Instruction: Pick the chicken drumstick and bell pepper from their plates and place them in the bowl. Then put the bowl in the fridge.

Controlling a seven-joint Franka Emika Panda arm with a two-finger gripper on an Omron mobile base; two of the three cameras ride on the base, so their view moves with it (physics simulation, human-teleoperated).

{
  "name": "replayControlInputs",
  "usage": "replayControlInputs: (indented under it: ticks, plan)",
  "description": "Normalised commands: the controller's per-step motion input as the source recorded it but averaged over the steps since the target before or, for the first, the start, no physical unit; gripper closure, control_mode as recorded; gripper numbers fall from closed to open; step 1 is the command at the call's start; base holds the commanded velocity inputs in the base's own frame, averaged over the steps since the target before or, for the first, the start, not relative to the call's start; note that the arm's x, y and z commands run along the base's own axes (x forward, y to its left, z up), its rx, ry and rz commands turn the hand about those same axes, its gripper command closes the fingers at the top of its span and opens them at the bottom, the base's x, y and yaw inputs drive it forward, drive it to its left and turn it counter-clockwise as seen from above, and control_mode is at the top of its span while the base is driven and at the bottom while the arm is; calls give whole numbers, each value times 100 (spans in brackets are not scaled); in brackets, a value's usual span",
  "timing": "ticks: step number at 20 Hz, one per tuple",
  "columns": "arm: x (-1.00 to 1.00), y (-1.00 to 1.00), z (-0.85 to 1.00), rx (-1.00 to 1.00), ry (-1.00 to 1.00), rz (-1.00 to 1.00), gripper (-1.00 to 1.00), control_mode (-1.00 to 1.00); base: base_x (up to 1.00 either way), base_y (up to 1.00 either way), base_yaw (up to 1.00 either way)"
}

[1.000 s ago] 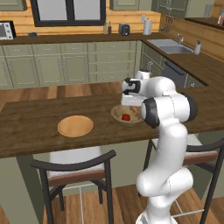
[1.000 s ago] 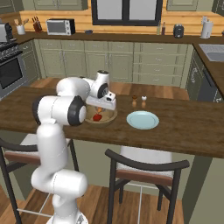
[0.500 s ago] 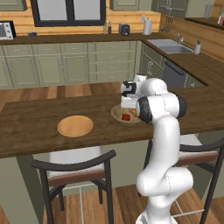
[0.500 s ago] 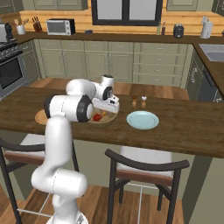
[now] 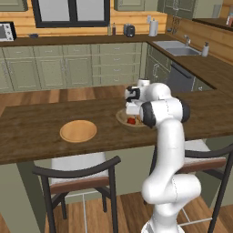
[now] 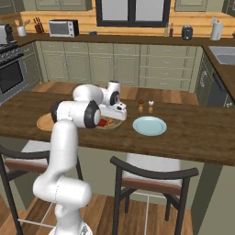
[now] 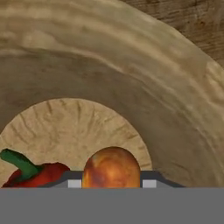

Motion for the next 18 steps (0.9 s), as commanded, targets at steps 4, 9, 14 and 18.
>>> replayControlInputs:
  ticks: [4,9,14,18]
  plan:
    - [0,0,-1,-3,2,0,-100,-100,0,0,0]
    - [-6,20,32,0,1,0,-100,-100,0,0,0]
    - [-69,85,46,-2,1,3,-100,-100,0,0,0]
    - [-54,62,2,-8,3,10,-100,-100,0,0,0]
